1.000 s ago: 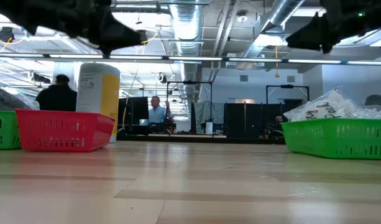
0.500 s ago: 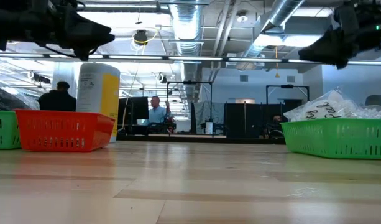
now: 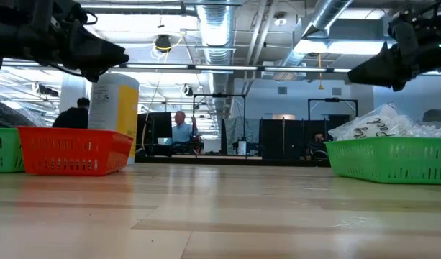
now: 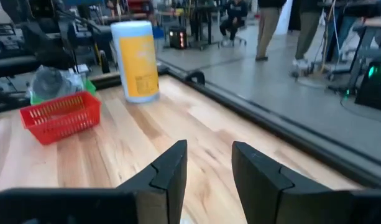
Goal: Pick & Place Travel size toiletries
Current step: Return to Home Position
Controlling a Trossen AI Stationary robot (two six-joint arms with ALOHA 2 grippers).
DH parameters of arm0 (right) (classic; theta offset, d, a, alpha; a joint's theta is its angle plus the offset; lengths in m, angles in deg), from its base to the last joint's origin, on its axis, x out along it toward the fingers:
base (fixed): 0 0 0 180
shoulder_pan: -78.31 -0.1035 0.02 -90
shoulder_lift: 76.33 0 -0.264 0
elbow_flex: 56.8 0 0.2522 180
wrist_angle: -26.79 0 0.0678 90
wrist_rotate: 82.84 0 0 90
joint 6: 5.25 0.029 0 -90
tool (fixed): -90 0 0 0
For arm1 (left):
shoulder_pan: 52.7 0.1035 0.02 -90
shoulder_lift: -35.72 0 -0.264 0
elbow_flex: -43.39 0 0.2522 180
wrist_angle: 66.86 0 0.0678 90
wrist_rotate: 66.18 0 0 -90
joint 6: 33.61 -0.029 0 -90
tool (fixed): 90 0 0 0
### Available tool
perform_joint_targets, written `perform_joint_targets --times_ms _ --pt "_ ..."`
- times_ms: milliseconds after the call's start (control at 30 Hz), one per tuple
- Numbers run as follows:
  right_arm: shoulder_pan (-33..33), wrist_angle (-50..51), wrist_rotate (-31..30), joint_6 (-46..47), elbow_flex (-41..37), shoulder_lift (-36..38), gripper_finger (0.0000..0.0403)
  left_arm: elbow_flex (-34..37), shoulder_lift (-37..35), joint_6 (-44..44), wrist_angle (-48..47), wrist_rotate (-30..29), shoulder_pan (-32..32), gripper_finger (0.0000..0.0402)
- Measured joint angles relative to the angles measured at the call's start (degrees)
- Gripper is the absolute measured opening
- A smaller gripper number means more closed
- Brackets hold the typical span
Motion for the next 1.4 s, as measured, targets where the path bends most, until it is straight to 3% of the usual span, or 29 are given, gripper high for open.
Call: perform_joint_targets --times_ms 400,567,1400 --pt "0.0 0.3 -1.3 2.2 -2.8 0.0 0.0118 0.5 0.0 -0.9 1.1 1.5 0.0 0.0108" --pt "0.0 -3.9 -2.6 2.2 -6.1 0.0 0.0118 4.7 0.0 -1.6 10.2 1.5 0.0 0.0108" --pt "0.1 -3.3 -2.6 2.2 -6.1 -0.1 0.0118 4.8 1.3 -1.5 9.9 1.5 0.0 0.0108"
